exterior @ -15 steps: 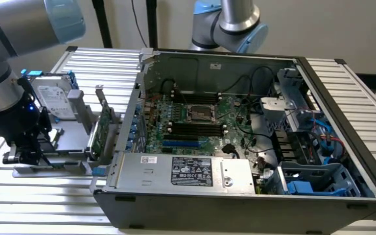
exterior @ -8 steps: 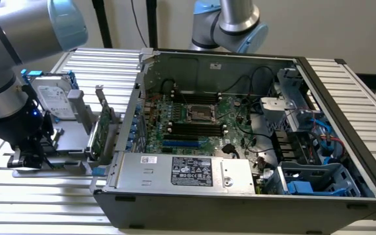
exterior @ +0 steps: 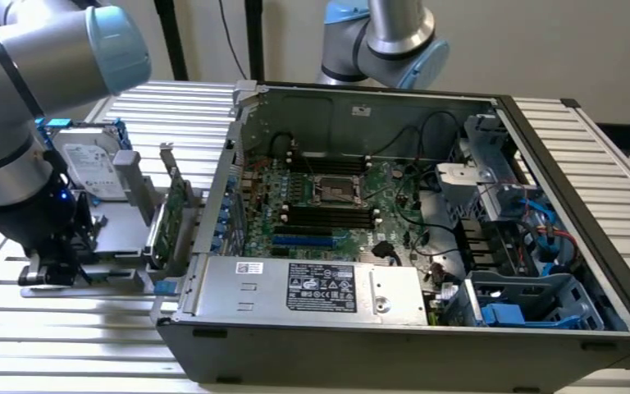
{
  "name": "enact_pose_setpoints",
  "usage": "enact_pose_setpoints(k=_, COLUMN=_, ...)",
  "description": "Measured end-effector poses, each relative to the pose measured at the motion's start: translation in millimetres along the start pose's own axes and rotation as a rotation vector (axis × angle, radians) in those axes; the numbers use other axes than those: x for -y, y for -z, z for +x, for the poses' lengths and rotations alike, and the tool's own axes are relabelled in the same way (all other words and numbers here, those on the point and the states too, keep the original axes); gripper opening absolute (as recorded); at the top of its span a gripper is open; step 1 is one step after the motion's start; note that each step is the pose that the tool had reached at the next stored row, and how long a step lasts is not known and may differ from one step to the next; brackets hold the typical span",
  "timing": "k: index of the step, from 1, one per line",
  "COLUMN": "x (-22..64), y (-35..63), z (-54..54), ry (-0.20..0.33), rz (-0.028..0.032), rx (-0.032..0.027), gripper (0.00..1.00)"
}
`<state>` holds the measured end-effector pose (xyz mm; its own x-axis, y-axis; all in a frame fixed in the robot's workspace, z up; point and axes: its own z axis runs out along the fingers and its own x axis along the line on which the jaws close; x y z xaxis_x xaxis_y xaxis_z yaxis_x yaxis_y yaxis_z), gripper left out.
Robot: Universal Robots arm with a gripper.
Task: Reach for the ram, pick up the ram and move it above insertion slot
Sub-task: 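Pick up the ram and move it above insertion slot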
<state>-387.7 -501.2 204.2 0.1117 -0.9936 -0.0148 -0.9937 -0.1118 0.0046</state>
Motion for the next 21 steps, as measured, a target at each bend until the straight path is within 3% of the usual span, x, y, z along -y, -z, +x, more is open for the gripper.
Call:
enact_pose_setpoints(k=7, x=1.0, y=-2.0, z=0.2, ry=0.0, rz=-0.0094, rx=0.0009, gripper=0.12)
enact_pose_setpoints(k=14, x=1.9, y=-2.4, z=0.2, ry=0.0, rz=-0.0204, rx=0.0024, gripper=0.12)
enact_pose_setpoints(k=21, x=3.1, y=0.0, z=0.4, ry=-0.005, rz=-0.0238, rx=0.0028, gripper=0.12)
